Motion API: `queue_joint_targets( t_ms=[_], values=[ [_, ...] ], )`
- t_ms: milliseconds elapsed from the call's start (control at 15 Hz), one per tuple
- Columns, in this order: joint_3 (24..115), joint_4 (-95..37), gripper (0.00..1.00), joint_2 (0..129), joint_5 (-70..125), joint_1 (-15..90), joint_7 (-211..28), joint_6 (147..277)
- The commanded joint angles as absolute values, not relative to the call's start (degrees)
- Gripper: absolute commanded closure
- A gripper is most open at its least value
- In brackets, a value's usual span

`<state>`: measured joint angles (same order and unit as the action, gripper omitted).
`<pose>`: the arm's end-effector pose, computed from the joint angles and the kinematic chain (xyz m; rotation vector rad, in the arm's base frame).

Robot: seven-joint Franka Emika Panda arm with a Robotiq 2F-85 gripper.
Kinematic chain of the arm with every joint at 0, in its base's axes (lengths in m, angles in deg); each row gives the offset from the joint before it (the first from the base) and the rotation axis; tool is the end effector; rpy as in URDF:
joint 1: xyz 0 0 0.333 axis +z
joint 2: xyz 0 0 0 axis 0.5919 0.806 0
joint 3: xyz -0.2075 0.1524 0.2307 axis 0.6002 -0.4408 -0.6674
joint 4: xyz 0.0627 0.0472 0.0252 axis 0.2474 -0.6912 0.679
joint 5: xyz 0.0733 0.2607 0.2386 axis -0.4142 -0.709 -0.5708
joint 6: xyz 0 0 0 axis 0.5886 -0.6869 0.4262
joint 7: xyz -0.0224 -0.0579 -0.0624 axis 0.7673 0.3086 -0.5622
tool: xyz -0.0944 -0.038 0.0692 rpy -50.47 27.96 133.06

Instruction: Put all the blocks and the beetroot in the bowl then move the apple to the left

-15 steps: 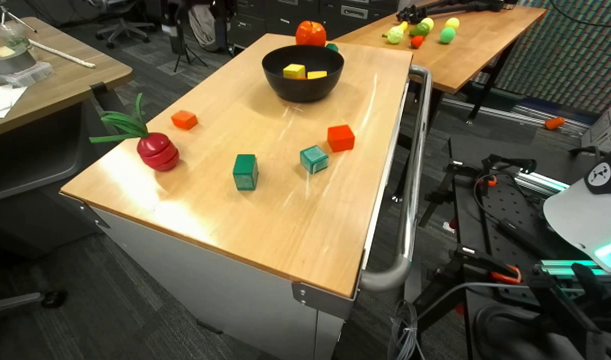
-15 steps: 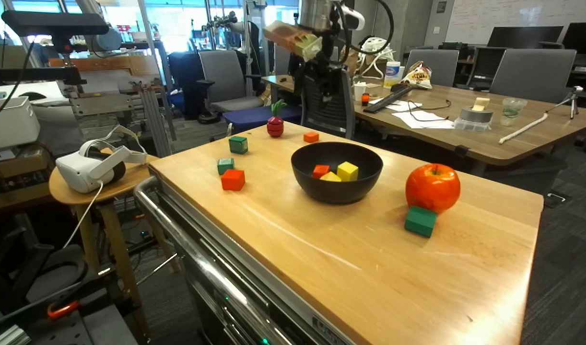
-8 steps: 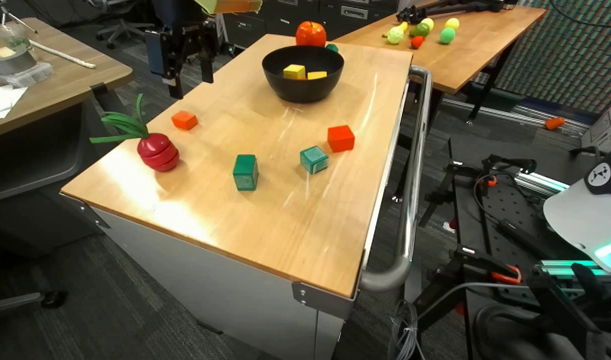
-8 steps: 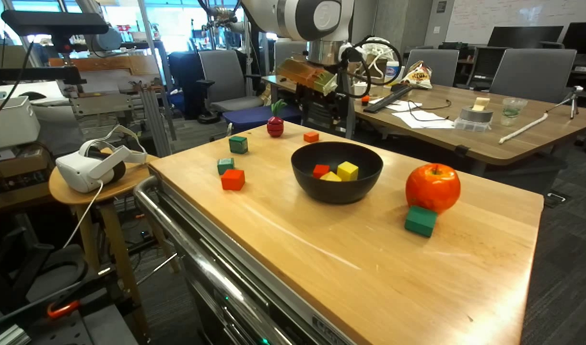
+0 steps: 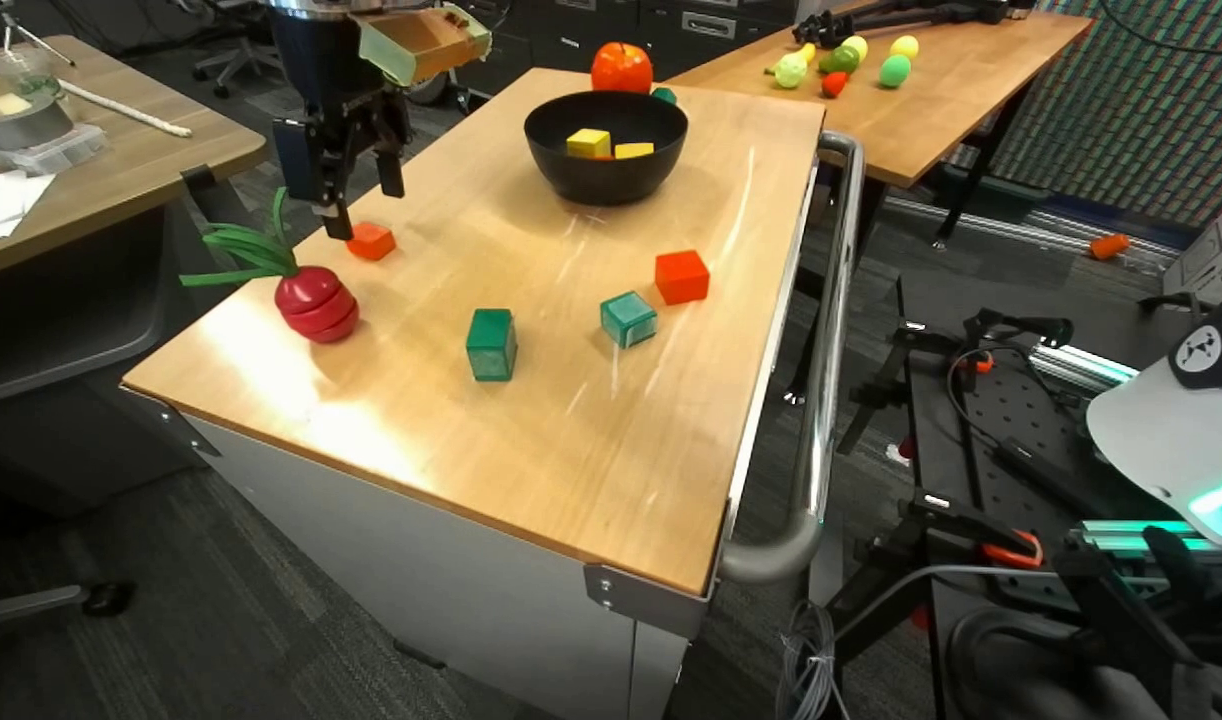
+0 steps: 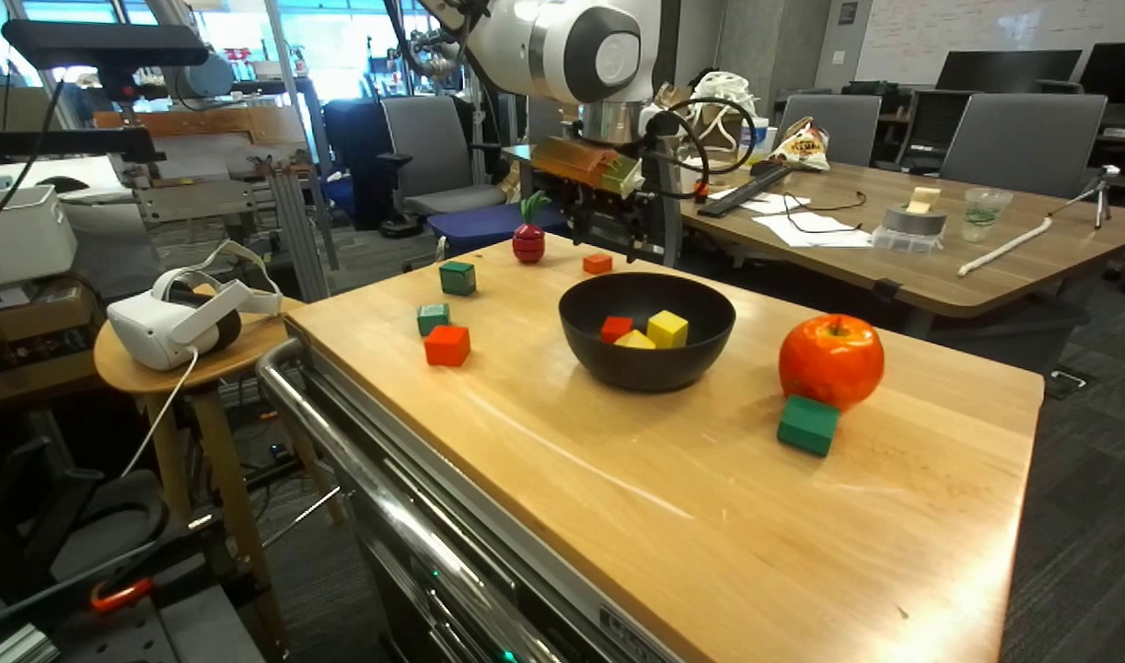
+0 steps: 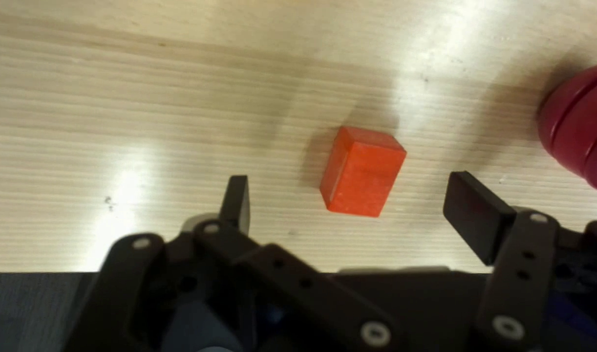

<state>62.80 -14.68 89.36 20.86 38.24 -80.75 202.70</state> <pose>0.7338 0.0571 0.3244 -3.0440 -0.2090 -0.1529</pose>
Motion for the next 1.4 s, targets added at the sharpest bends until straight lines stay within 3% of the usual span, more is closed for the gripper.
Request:
queue_joint_targets(
  t_ms=[0, 67, 133, 600, 933, 1333],
  values=[
    [62.7, -9.65, 0.25, 92.03, 22.26, 38.99, -80.83, 200.2],
    [63.13, -9.26, 0.25, 92.26, 22.76, 39.29, -81.32, 199.6],
    [63.34, -8.95, 0.32, 92.47, 23.01, 39.39, -81.76, 199.14],
    [64.45, -7.14, 0.89, 92.42, 23.0, 39.31, -85.92, 194.72],
    [65.01, -13.75, 0.92, 82.02, 18.63, 36.58, -94.15, 185.06],
    [68.26, -29.86, 0.92, 66.44, 12.34, 32.7, -103.39, 186.37]
  ],
)
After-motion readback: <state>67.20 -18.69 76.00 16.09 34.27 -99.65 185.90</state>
